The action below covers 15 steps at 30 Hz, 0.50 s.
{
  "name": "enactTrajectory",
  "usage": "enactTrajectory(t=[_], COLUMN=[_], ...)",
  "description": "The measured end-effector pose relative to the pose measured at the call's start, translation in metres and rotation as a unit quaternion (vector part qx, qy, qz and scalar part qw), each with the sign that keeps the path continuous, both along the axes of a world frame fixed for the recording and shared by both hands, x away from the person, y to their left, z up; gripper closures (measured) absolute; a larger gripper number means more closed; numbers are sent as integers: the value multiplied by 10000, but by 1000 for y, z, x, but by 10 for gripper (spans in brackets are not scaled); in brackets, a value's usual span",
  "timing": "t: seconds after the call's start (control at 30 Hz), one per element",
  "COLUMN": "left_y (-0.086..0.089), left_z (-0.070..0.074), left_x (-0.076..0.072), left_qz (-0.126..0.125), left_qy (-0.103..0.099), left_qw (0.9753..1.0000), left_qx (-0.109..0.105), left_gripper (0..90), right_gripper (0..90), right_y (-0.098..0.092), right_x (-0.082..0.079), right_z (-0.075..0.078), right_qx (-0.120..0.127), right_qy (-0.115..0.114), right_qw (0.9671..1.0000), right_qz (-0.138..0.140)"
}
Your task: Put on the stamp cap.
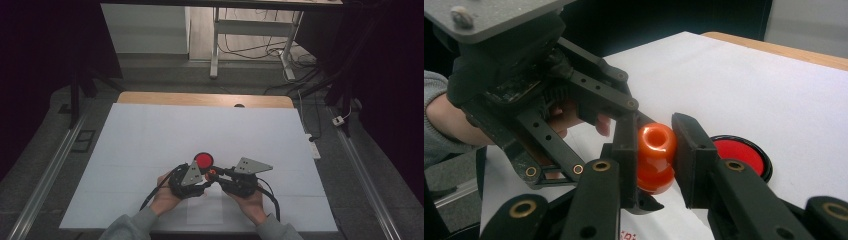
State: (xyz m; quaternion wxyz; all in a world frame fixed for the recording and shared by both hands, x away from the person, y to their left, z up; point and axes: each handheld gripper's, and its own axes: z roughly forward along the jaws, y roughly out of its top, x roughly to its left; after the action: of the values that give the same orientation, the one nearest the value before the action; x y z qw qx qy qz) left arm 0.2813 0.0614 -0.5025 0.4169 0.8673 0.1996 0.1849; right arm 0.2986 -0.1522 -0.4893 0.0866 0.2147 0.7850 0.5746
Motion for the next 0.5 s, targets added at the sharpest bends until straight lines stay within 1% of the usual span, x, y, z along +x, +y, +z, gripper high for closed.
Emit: enactTrajectory(t=[0.13, 0.5], left_y=[0, 1], left_z=[-1, -2], left_x=[1, 3], left_qz=[-1, -8], left_qy=[16, 144], left_qw=[10000, 9999], left_qx=[17, 58], left_gripper=[559, 428], right_gripper=[724, 724], right_y=[0, -1], right_x=[0, 0], right_z=[0, 0], right_qx=[-16, 2], right_qy=[6, -1], right_qw=[10000, 10000], right_qz=[4, -25])
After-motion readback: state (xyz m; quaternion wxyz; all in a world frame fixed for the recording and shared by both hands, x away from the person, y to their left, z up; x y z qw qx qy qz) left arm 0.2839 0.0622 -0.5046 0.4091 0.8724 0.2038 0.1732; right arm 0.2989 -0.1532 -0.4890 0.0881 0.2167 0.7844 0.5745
